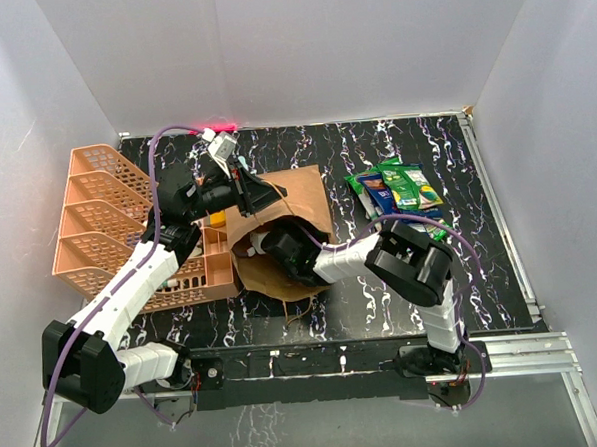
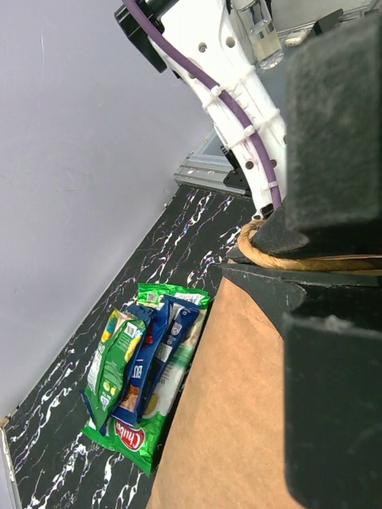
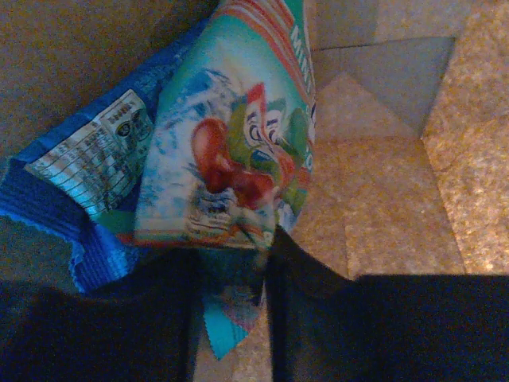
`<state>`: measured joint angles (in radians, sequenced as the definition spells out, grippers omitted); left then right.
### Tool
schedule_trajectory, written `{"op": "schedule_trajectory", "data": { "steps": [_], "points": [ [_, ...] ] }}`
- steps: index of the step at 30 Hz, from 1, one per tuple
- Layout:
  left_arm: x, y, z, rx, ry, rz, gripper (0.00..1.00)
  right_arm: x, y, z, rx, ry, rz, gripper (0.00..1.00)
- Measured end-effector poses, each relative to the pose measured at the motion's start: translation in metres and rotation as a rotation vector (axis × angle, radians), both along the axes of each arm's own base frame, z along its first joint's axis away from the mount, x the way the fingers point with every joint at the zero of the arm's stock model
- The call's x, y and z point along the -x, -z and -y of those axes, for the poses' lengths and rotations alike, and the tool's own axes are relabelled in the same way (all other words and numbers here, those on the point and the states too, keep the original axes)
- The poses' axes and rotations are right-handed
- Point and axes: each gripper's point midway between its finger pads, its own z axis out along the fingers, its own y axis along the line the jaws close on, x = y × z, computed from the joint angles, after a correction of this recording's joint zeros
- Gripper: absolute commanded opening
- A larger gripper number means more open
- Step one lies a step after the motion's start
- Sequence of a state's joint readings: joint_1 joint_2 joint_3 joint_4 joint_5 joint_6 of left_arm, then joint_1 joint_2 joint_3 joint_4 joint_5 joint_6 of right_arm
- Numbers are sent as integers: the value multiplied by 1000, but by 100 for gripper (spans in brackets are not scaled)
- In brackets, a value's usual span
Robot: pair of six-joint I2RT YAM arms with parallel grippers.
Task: Take the snacks out of the paper bag
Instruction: Take out the snack from the paper bag.
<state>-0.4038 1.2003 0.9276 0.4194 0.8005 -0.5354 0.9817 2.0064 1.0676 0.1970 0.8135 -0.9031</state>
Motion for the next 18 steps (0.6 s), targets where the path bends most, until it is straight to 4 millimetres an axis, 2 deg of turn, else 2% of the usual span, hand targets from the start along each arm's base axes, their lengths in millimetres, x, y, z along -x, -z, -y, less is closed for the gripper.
{"op": "schedule_trajectory", "data": {
  "steps": [3,10,14,18],
  "points": [
    [0,0,0,0,0,0,0,-5,-1,1,-11,6,12,8],
    [0,0,0,0,0,0,0,-3,-5,-4,-69,16,20,7],
    [0,0,0,0,0,0,0,15,-19,-14,-138,-4,-13,7],
    [0,0,0,0,-1,1,0,46,-42,-29,-250,-44,-73,7]
  ]
}}
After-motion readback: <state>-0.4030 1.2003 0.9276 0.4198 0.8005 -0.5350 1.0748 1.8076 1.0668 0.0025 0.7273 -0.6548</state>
